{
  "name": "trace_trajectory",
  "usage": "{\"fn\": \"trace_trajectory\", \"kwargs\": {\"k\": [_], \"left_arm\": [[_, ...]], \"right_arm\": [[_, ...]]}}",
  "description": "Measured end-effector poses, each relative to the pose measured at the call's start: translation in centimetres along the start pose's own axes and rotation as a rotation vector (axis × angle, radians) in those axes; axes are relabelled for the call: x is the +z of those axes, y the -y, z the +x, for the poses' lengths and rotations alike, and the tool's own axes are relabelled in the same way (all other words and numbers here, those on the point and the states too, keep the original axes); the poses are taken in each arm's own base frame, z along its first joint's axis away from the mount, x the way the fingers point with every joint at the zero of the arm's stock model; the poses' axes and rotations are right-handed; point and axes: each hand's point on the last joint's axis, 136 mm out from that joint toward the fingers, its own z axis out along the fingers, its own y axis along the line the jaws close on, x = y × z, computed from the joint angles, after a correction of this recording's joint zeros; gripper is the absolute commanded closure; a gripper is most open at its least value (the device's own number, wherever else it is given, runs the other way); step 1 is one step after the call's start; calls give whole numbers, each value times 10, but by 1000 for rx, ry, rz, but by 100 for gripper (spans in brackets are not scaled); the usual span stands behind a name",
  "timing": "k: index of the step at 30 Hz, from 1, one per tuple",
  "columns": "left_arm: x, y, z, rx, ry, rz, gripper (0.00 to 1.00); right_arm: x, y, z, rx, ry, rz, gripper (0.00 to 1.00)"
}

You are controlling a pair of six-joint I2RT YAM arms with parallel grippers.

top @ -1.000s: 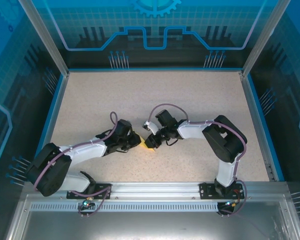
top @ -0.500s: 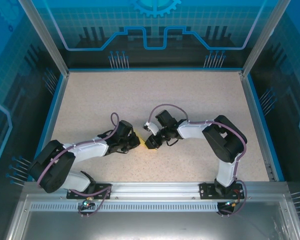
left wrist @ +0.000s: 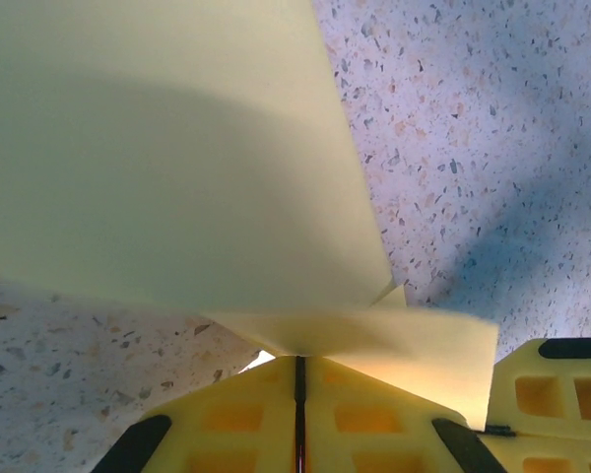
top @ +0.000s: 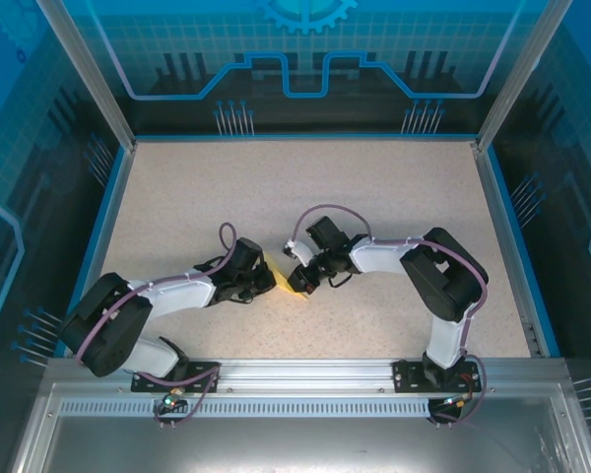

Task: Fold a paper plane with a square sheet of paper (pick it up from the middle)
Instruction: Fold the wing for the fifth time at the center of the table.

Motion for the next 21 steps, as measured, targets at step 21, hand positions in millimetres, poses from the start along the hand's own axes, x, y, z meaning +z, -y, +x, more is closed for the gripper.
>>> {"fn": "trace_trajectory", "kwargs": {"k": [21], "left_arm": [[-10, 15, -8, 11, 40, 63, 90]], "right_arm": [[13, -2, 7, 151, -26, -76, 98]]}}
